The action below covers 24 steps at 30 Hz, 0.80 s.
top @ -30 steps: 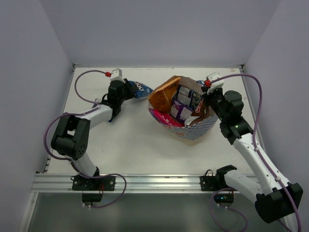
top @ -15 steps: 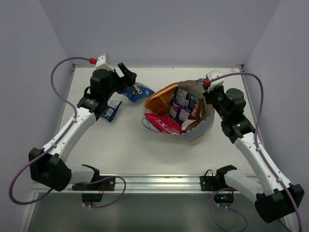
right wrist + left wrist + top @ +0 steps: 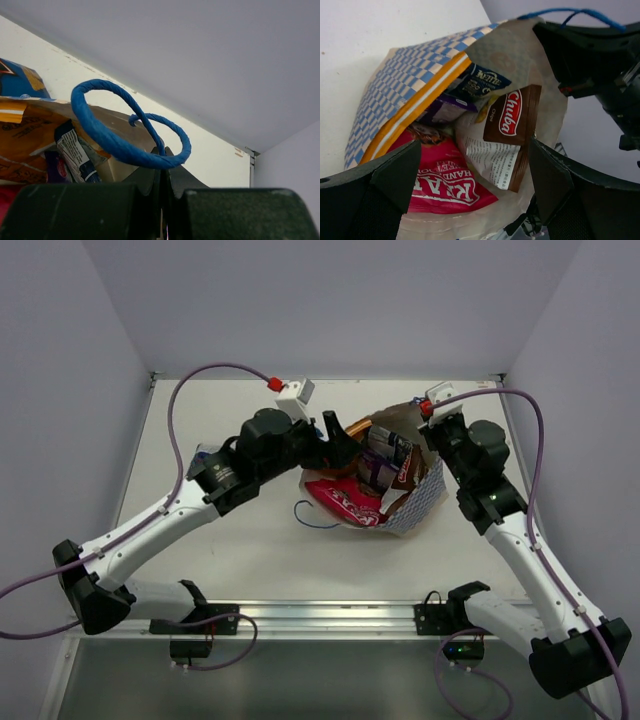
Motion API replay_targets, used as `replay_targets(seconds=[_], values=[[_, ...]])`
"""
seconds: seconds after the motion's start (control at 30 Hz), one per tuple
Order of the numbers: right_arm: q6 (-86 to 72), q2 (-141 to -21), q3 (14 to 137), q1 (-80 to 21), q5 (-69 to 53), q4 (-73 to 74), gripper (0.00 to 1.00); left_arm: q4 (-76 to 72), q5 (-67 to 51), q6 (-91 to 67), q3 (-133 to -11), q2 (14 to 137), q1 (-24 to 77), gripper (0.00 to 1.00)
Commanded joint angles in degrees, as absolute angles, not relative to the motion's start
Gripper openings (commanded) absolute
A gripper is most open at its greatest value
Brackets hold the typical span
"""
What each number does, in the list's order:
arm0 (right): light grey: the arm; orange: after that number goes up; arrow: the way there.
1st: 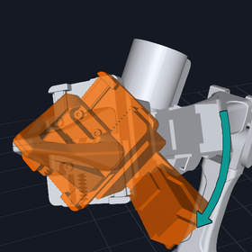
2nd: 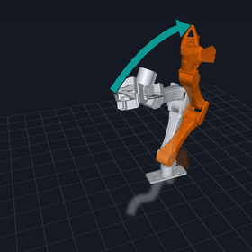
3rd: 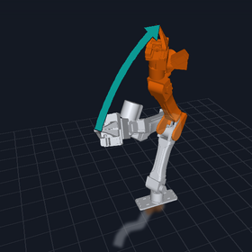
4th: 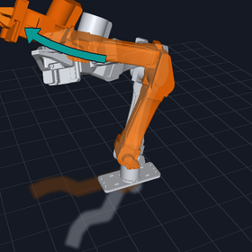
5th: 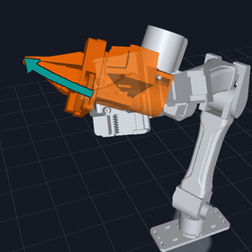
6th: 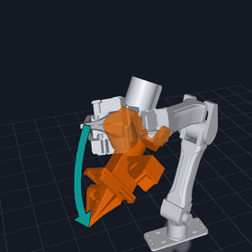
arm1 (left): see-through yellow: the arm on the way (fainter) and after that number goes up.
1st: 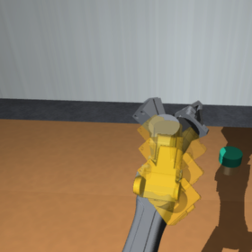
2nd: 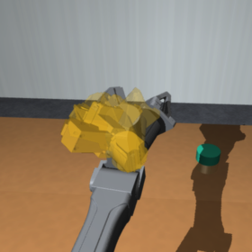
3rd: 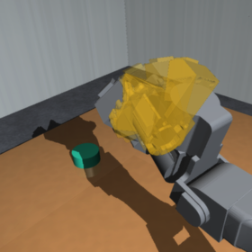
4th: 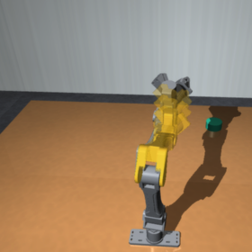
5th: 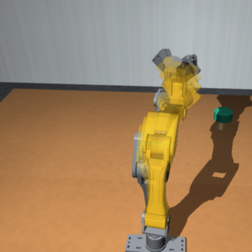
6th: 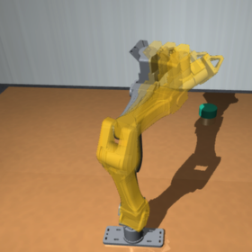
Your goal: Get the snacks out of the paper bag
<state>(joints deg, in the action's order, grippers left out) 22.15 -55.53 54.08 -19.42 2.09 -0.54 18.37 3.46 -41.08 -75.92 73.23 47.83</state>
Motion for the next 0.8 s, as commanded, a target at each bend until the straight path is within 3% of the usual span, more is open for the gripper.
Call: replay_targets(seconds=[0.0,0.33,0.77], values=[[24.7,-53.1,57.0,-19.6,5.4,-13.3,0.0,18.3,5.8,-43.2,-78.6,74.5,51.7,0.93],[22.7,-52.3,55.1,-20.5,3.5,-10.9,0.0,7.7,7.6,-35.9,-79.5,83.8,60.0,0.94],[20.3,-50.8,51.5,-20.6,2.3,-8.2,0.0,-3.5,12.7,-36.4,-80.5,93.9,61.9,0.94]])
